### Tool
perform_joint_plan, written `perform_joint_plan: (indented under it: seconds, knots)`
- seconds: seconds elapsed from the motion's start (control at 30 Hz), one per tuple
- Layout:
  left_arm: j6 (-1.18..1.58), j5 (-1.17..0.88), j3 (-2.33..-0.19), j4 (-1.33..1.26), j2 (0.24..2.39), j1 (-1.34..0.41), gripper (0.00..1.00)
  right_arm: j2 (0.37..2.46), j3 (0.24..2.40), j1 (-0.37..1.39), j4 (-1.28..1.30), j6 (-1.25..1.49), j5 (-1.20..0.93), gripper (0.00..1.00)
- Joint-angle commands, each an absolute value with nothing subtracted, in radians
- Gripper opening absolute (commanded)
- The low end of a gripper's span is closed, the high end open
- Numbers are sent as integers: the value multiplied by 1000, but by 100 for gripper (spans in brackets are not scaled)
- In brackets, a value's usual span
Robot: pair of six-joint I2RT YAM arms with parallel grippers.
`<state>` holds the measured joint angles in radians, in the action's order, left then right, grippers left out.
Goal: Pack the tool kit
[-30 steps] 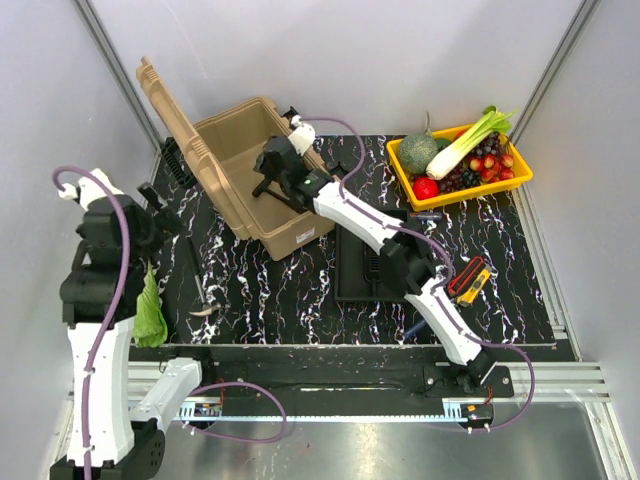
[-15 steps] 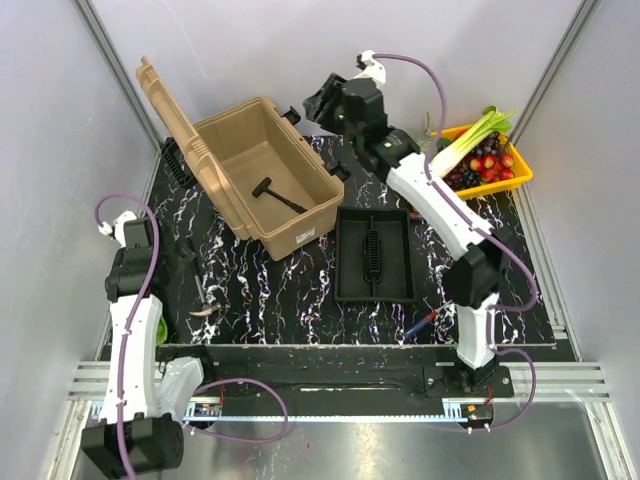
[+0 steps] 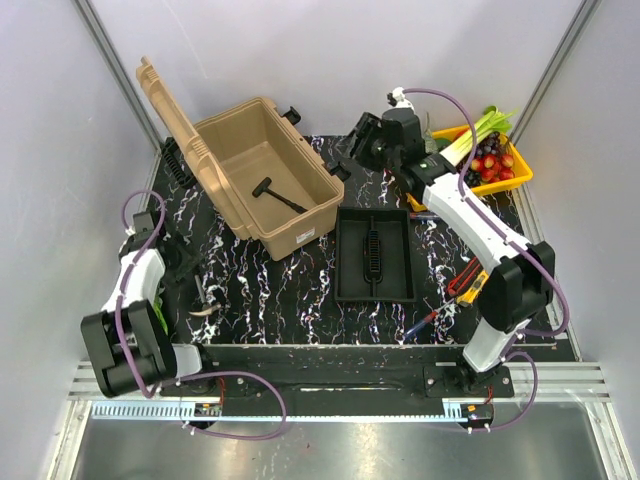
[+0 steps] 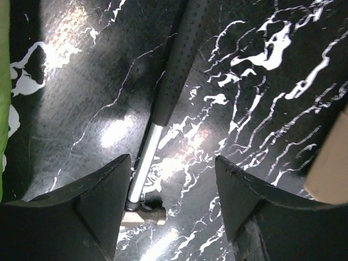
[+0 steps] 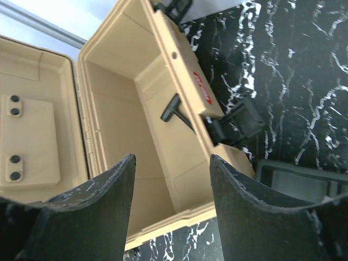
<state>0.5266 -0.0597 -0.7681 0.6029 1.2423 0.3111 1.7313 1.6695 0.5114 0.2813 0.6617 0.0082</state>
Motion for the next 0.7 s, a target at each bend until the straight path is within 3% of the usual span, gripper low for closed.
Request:
perform_joint_plan:
  seconds: [0.0,0.13,0.37,0.6,0.67]
  knots:
    - [460,-40,-827,519,1337,321,66,1651,1617,448,247,689,-66,62]
    - [456,-37,-862,512,1413,319,63,1638,1589,420,250,687,-74,62]
    - [482,-26,-890,468,1540,314,47,1621,1557,382,275,696,-92,62]
    - [482,63,-903,463,1609,302,45,1591,1500,347,275,707,-71,62]
    - [482,69,-913,468,1627,301,31,1591,1490,339,273,715,-72,62]
